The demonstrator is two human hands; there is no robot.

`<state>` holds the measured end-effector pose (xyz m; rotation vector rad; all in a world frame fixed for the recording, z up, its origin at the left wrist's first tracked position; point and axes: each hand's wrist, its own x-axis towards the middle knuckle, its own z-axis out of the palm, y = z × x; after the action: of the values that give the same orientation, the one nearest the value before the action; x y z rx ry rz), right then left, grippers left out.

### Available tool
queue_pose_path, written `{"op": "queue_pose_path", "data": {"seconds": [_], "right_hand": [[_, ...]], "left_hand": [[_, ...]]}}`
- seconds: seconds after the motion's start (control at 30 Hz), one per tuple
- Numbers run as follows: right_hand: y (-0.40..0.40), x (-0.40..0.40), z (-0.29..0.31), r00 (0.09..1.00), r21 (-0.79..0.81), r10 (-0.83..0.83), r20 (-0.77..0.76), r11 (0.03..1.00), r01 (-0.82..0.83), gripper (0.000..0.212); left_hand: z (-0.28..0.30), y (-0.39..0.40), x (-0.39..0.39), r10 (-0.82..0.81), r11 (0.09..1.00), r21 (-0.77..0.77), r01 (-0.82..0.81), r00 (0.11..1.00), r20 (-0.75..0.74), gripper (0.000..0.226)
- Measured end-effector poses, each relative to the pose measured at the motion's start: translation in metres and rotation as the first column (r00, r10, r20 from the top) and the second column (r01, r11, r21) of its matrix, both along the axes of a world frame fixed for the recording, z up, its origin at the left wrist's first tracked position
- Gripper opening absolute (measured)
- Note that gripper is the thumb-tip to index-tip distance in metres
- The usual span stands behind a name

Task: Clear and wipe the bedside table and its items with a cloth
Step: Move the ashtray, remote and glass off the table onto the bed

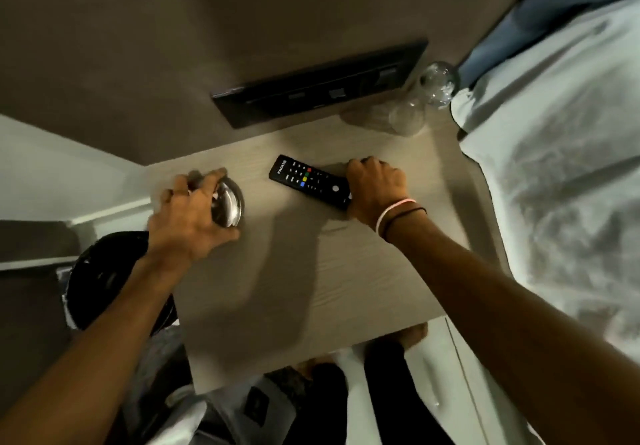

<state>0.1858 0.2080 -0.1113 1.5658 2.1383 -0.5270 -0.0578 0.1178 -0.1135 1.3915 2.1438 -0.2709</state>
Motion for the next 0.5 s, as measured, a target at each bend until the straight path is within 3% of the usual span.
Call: {"op": "queue_pose_path", "data": {"seconds": [0.1,0.23,0.33,0.5], "right_hand": [[-0.024,0.024,0.002,0.967,-0.205,-0.236,-0.097,0.955,0.213,0.052],[-0.061,0.073,0.002,0.78,-0.559,-0.604,-0.164,0.708,0.431,0.063],[-0.09,0.125,0.019,0.432,-0.74,-0.87,-0.238,0.451,0.5,0.049],[-0.122,0.232,0.115,-0.072,-0.708,-0.917,-0.391,0.25,0.661,0.045]], "left_hand": [[0.015,-0.013,0.025,0.004,1.0,0.029,-0.004,1.0,0.009,0.105],[0.043,-0.005,0.069,-0.026,0.998,0.061,0.022,0.998,0.064,0.106],[0.071,0.019,0.123,-0.105,0.99,0.114,0.086,0.98,0.169,0.105],[0.133,0.061,0.256,-0.286,0.931,0.324,0.169,0.888,0.361,0.113]]}}
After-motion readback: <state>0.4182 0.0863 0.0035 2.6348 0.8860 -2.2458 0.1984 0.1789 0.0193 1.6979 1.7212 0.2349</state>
